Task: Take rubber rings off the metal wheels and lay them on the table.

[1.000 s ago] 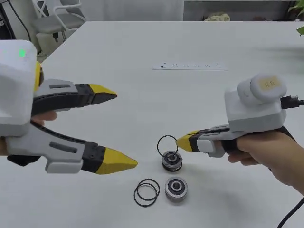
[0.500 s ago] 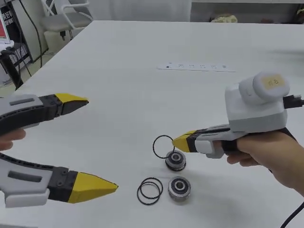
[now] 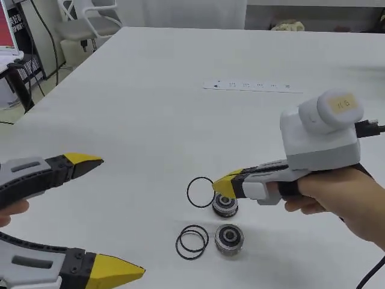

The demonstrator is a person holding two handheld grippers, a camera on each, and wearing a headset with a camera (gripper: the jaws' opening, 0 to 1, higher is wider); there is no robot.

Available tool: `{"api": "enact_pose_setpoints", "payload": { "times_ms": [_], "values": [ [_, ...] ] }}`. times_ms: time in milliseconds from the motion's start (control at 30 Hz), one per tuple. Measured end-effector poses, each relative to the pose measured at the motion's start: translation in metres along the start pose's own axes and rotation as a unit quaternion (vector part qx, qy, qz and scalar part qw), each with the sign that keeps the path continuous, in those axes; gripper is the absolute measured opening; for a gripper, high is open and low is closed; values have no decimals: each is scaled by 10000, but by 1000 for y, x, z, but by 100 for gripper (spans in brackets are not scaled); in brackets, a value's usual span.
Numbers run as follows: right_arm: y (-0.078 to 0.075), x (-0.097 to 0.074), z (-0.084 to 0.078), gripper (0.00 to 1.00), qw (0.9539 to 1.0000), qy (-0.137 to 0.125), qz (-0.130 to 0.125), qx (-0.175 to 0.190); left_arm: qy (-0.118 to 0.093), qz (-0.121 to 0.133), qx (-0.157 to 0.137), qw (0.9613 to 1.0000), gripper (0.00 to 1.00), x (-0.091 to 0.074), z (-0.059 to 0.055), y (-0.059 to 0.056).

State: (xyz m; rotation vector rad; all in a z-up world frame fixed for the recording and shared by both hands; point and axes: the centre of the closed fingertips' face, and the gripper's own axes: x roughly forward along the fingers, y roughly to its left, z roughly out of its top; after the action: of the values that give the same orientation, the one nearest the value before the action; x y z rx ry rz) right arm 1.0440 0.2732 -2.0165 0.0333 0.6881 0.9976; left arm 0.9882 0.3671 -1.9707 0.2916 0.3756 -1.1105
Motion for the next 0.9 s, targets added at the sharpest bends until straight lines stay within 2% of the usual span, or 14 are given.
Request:
{"api": "enact_pose_setpoints", "payload": {
  "times_ms": [133, 233, 333, 433, 500, 700, 900],
  "values": [
    [4, 3, -5, 0, 9999, 126, 51, -84, 135, -1, -73, 9999, 96, 5, -11, -2],
    [7, 6, -9, 0, 9996, 212, 107, -118, 210, -91, -144, 9996, 95, 10, -17, -7],
    [9, 9, -13, 0, 9993, 292, 153, -152, 237, -165, -268, 9992, 96, 10, -20, -10],
    [10, 12, -18, 0, 9989, 386, 198, -156, 285, -130, -336, 9989, 95, 11, -24, -9],
    [11, 14, -23, 0, 9983, 506, 217, -173, 353, -101, -541, 9979, 94, 12, -28, -8],
    [15, 19, -31, 0, 9971, 655, 285, -249, 297, -80, -617, 9976, 94, 11, -27, -7],
    [14, 21, -41, 0, 9955, 852, 262, -329, 439, -193, -605, 9970, 94, 13, -32, -12]
  ]
}}
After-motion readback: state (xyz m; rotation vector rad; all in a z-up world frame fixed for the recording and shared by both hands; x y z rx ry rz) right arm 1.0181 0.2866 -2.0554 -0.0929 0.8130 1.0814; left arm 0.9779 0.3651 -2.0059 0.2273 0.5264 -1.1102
